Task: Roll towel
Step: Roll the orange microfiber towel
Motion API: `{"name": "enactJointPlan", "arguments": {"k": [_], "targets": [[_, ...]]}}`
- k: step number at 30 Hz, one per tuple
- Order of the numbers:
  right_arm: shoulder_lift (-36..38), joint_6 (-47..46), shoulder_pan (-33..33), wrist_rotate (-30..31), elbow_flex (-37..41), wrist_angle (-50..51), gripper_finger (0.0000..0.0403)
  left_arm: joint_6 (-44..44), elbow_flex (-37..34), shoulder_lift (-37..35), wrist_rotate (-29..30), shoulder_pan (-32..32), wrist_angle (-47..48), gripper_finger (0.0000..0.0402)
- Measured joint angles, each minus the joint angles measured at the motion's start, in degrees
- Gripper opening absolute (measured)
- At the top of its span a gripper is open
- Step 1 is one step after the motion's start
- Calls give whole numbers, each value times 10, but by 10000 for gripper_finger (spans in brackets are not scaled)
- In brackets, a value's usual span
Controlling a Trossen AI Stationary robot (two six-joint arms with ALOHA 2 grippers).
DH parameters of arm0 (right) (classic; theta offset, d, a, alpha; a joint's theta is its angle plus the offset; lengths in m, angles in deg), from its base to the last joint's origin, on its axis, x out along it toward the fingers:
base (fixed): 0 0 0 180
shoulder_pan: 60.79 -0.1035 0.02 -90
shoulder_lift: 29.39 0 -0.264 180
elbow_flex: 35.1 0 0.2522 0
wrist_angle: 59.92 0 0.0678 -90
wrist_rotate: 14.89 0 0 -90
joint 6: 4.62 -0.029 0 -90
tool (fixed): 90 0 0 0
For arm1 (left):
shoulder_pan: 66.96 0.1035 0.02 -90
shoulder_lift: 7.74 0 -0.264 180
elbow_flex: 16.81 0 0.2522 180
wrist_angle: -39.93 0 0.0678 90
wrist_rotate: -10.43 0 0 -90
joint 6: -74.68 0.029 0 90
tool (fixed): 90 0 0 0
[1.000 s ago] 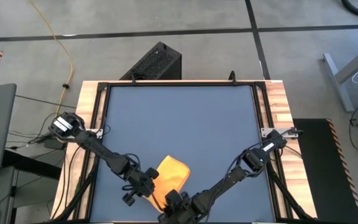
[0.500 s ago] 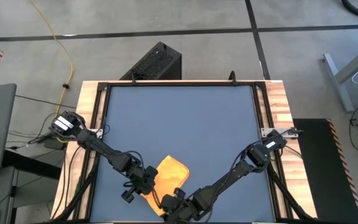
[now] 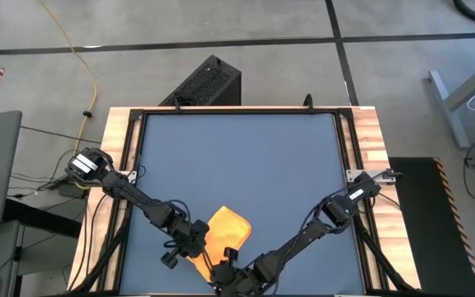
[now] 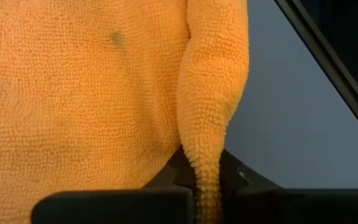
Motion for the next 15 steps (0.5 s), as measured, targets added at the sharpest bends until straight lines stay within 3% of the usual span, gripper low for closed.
{"name": "enactJointPlan", "arguments": {"k": [6, 15], "targets": [[0, 13, 6, -1, 0, 28, 180, 9, 0, 0, 4, 1, -3, 21], [0, 15, 21, 1, 0, 58, 168, 32, 18, -23, 18, 3, 80, 128]]}}
